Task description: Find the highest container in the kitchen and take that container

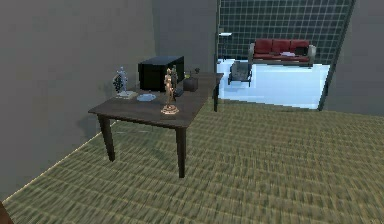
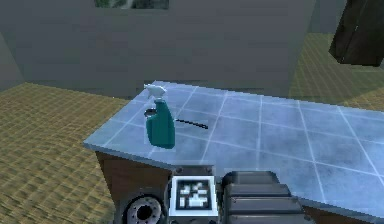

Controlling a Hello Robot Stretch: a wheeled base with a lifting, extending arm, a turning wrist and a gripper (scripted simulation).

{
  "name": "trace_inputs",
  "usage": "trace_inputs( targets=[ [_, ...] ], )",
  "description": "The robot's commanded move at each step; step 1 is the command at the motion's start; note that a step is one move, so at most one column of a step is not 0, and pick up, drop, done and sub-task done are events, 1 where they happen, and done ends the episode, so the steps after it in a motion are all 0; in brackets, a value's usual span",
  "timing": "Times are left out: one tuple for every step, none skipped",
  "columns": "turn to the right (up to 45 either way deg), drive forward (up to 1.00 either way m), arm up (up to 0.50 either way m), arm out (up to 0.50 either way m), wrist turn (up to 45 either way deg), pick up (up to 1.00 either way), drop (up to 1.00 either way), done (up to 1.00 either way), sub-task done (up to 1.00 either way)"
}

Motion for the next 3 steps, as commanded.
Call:
trace_inputs(
  targets=[
    [0.0, 0.0, 0.0, 0.24, 0.0, 0.0, 0.0, 0.0, 0.0],
    [0.0, 0.0, 0.0, 0.0, 45.0, 0.0, 0.0, 0.0, 0.0],
    [0.0, 0.0, 0.0, 0.0, 45.0, 0.0, 0.0, 0.0, 0.0]
  ],
)
